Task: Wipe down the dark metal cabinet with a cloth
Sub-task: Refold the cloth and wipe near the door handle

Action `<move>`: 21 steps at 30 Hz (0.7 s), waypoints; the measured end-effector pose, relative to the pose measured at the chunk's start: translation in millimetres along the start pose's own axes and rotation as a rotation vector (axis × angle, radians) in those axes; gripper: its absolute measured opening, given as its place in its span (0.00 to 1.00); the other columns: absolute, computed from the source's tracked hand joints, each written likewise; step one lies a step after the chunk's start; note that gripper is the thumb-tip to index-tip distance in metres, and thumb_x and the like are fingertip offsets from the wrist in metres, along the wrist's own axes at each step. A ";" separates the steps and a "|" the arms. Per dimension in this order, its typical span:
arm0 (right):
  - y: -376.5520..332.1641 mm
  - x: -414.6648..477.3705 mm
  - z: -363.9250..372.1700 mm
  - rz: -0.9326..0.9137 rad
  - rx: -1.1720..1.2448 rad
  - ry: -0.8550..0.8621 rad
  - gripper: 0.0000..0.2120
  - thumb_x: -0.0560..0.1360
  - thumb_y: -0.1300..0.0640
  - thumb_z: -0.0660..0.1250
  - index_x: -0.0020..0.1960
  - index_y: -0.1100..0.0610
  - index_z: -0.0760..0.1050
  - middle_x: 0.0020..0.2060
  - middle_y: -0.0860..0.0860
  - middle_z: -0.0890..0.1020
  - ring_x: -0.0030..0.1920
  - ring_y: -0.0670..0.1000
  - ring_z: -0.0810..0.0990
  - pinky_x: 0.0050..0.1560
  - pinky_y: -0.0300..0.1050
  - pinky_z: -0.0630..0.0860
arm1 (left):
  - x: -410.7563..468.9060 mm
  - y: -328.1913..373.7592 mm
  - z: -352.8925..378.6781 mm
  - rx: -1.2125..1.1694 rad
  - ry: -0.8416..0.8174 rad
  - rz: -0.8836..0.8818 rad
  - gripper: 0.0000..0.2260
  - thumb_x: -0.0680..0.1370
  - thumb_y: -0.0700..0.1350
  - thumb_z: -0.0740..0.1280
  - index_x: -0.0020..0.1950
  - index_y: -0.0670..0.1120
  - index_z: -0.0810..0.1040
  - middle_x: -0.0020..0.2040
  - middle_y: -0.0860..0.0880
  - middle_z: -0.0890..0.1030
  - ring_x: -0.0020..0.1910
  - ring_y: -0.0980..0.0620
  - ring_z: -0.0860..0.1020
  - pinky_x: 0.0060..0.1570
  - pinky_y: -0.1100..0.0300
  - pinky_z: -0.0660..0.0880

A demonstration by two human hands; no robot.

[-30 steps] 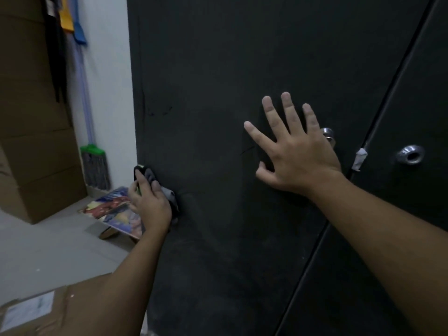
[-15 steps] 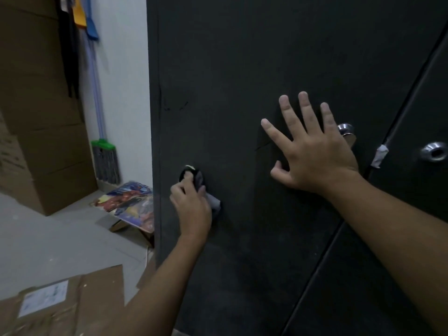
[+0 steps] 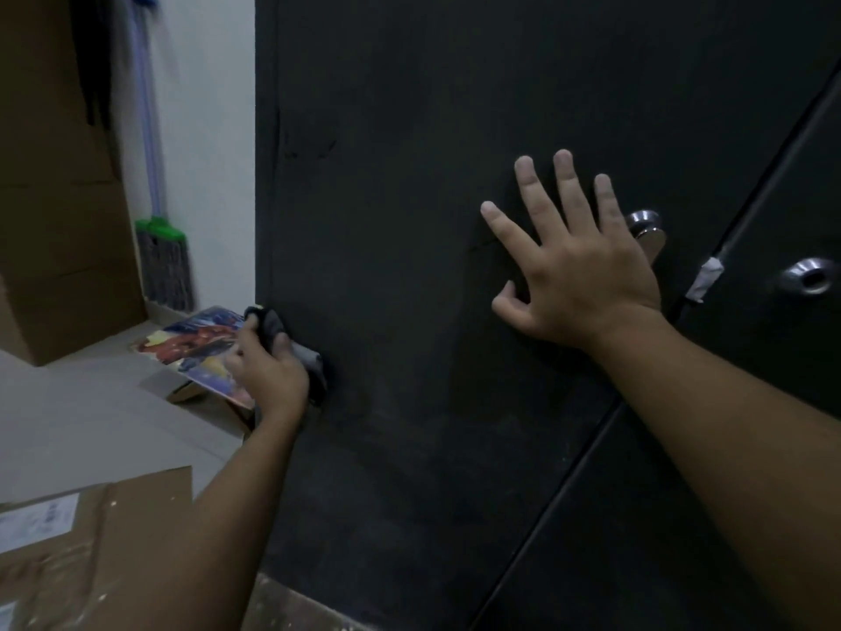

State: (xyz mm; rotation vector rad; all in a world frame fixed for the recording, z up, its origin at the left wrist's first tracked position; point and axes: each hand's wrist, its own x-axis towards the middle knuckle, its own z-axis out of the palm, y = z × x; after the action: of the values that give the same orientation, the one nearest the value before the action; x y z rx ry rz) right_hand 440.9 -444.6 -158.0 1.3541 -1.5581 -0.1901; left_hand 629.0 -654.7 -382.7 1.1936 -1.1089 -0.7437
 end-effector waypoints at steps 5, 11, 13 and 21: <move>-1.1 -1.6 1.0 0.002 0.001 0.015 0.36 0.73 0.43 0.57 0.79 0.51 0.58 0.80 0.62 0.52 0.79 0.67 0.50 0.74 0.70 0.54 | 17.3 -10.8 -2.3 0.062 -0.029 -0.009 0.18 0.81 0.42 0.62 0.71 0.43 0.68 0.66 0.35 0.68 0.63 0.35 0.71 0.67 0.49 0.66; -2.3 -2.6 2.2 -0.006 -0.003 0.001 0.36 0.74 0.42 0.57 0.79 0.53 0.57 0.80 0.62 0.51 0.79 0.68 0.49 0.74 0.70 0.54 | -26.1 -23.2 -2.0 0.220 -0.184 -0.033 0.21 0.81 0.42 0.63 0.72 0.37 0.63 0.70 0.29 0.62 0.66 0.31 0.66 0.67 0.44 0.64; -2.7 -2.7 2.0 -0.009 0.001 -0.005 0.36 0.74 0.42 0.57 0.79 0.53 0.58 0.80 0.62 0.51 0.79 0.68 0.49 0.74 0.70 0.54 | -43.8 -28.8 -4.5 0.239 -0.259 -0.096 0.22 0.81 0.41 0.63 0.72 0.35 0.61 0.70 0.29 0.60 0.66 0.30 0.65 0.66 0.45 0.63; -5.8 -3.7 4.0 0.003 0.036 0.009 0.35 0.73 0.42 0.54 0.78 0.53 0.60 0.80 0.61 0.53 0.79 0.67 0.50 0.74 0.70 0.55 | -20.4 -43.4 -6.5 0.074 -0.150 -0.236 0.19 0.79 0.44 0.68 0.67 0.40 0.69 0.66 0.34 0.70 0.64 0.35 0.71 0.63 0.48 0.69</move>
State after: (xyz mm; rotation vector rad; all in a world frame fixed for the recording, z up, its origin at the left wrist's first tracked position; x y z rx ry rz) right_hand 441.1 -445.6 -165.9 1.3787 -1.5626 -0.1545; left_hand 632.8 -644.8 -429.9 1.3646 -1.1382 -0.9939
